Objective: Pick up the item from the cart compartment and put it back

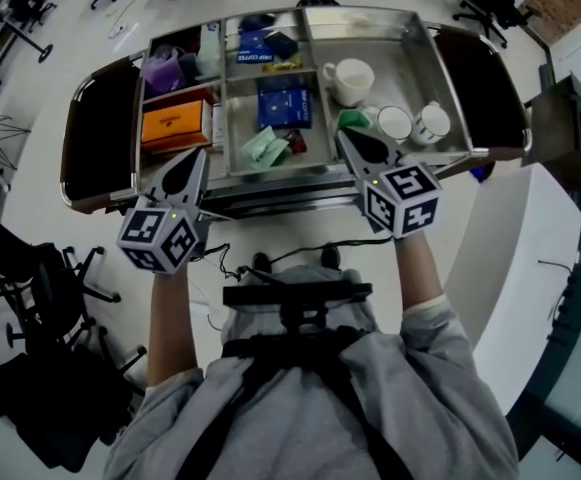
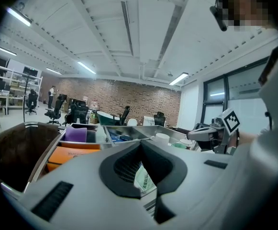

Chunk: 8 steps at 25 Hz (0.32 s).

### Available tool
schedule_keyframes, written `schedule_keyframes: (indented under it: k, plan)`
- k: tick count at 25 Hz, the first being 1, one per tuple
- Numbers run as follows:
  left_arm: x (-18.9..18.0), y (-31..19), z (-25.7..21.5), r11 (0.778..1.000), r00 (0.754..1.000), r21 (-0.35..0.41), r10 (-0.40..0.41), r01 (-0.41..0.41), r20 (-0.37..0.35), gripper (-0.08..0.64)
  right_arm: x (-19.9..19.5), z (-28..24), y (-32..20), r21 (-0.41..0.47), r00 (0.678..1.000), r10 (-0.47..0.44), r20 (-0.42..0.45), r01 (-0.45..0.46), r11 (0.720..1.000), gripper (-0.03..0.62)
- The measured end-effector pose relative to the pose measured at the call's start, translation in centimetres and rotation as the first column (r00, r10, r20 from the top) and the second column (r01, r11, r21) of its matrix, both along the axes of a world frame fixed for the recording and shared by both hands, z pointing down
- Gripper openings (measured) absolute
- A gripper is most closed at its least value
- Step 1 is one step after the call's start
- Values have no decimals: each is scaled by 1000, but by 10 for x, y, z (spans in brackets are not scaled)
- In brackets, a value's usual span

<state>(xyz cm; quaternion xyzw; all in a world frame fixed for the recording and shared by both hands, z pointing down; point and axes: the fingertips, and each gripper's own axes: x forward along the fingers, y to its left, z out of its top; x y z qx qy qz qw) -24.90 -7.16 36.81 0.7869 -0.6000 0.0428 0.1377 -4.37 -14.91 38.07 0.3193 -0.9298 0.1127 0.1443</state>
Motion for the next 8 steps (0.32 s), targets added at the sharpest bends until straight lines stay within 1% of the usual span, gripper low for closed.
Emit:
schedule_keyframes:
  k: [8]
  plan:
    - [-1, 3, 3, 1000, 1000, -12, -13, 13, -1, 5, -4, -1, 1, 3, 1000, -10, 3, 10, 1000, 9]
